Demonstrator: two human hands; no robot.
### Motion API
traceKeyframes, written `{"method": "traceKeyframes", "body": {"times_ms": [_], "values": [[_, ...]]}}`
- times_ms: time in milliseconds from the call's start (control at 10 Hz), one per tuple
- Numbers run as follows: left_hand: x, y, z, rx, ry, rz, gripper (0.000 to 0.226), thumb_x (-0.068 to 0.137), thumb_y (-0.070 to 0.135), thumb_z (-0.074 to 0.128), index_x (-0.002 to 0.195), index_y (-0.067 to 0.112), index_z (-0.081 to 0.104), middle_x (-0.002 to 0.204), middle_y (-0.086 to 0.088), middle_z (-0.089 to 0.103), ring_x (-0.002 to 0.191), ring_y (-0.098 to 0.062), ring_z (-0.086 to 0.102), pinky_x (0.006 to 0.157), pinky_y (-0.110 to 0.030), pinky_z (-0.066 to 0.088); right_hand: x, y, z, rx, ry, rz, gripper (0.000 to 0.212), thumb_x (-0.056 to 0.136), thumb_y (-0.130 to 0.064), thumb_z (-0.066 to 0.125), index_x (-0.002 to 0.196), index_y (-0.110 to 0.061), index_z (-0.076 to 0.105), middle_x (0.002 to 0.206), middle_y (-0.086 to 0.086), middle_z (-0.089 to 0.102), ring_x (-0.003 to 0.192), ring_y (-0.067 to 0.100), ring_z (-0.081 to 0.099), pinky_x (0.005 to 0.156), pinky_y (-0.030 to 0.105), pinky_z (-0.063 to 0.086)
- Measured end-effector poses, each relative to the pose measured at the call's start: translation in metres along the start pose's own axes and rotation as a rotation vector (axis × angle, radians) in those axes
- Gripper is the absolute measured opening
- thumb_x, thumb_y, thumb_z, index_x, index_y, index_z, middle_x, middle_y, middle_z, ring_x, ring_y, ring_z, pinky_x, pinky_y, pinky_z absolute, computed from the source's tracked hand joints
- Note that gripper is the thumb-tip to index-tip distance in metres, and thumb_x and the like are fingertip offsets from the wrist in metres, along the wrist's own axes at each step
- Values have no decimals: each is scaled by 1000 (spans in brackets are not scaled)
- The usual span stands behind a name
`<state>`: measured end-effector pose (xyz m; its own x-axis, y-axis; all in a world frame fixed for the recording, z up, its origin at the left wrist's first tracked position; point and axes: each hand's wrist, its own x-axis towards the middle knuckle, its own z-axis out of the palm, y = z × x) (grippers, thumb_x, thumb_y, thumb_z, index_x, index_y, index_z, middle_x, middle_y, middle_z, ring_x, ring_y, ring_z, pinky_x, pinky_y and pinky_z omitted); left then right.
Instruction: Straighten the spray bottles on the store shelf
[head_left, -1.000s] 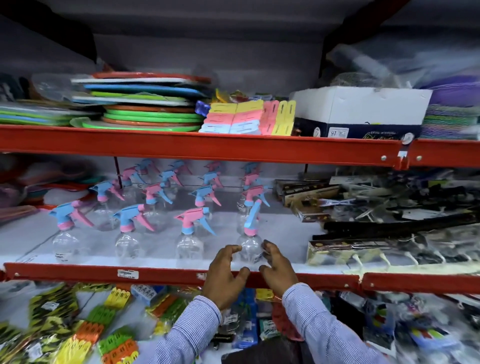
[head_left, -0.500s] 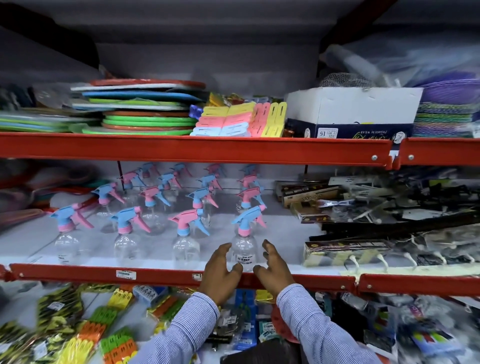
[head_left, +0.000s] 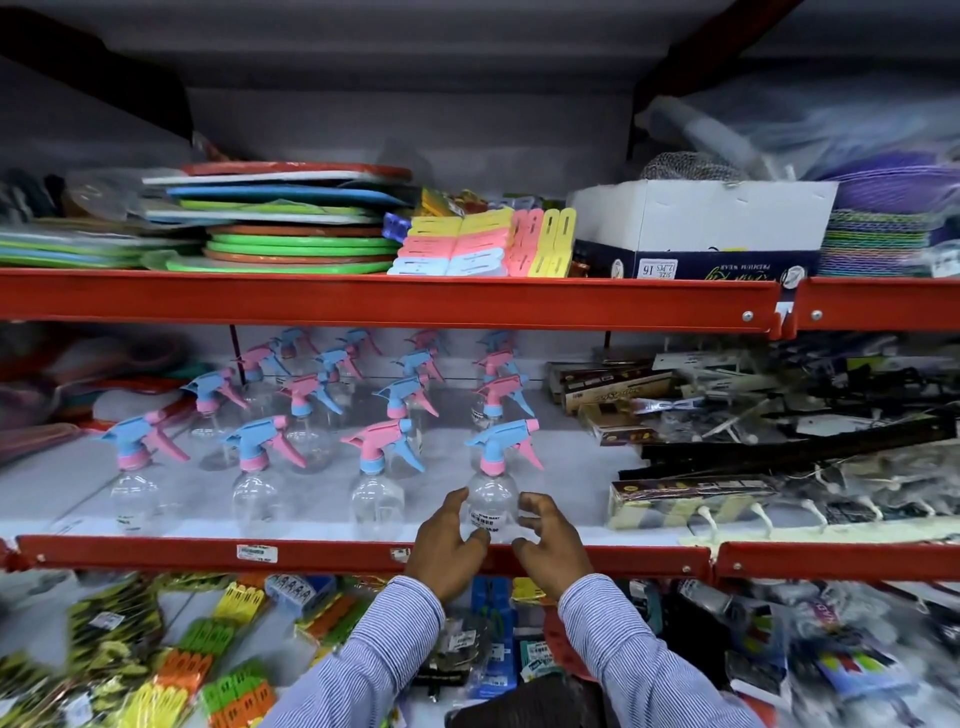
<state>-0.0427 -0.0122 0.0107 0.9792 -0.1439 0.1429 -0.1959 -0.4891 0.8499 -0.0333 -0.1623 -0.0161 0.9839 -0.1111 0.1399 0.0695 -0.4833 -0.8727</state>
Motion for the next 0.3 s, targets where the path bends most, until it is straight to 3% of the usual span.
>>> {"method": "traceKeyframes", "body": {"times_ms": [200, 300], "values": [[-3, -1, -1, 41, -13, 41, 59, 87, 14, 54, 142, 19, 34, 143, -4, 50, 126, -21, 50, 98, -22, 35, -3, 3, 2, -38, 9, -17, 54, 78, -3, 61, 128, -15, 44, 132, 6, 55, 121, 19, 52, 102, 30, 43], [-9, -5, -3, 136, 71, 136, 65, 85, 18, 58, 144, 15, 32, 149, -4, 42, 136, -20, 40, 110, -24, 28, -11, 7, 0, -80, 200, -67, 53, 76, -4, 59, 126, -13, 46, 130, 8, 53, 121, 23, 51, 104, 32, 41]]}}
